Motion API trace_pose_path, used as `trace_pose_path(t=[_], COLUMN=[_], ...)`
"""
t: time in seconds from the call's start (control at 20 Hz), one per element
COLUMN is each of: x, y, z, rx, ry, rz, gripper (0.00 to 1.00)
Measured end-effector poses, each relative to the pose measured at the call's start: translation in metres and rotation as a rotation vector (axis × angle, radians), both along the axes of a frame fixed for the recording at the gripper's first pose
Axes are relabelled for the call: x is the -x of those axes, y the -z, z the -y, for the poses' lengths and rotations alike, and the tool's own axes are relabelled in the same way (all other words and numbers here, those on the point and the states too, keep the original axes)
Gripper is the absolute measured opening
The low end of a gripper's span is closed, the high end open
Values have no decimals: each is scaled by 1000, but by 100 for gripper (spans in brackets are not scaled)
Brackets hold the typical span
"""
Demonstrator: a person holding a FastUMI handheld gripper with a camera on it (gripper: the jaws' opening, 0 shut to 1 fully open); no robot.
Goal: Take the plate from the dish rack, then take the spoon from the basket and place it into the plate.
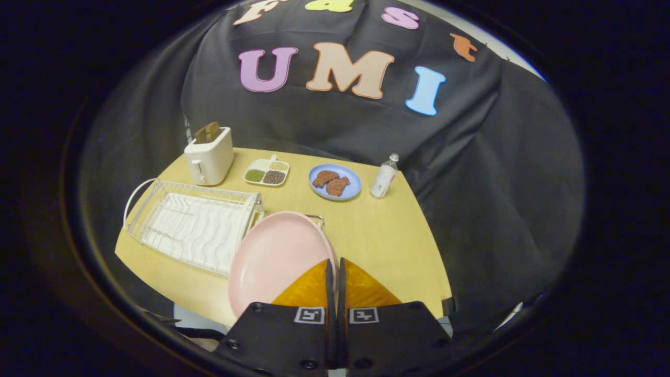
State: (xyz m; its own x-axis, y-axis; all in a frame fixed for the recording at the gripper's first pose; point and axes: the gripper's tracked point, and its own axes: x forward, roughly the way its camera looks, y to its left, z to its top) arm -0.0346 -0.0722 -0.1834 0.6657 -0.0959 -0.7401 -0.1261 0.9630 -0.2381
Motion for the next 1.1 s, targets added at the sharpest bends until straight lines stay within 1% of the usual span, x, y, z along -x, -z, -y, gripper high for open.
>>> trace_pose_path(t=[0.4,0.7,0.95,1.1], x=[38,63,65,68], y=[40,70,107,130], z=[27,42,62,73], rx=[-139,-223,-279,-279], ry=[101,147,199,206], rz=[-3,-23,-37,-51], gripper=[3,3,4,3])
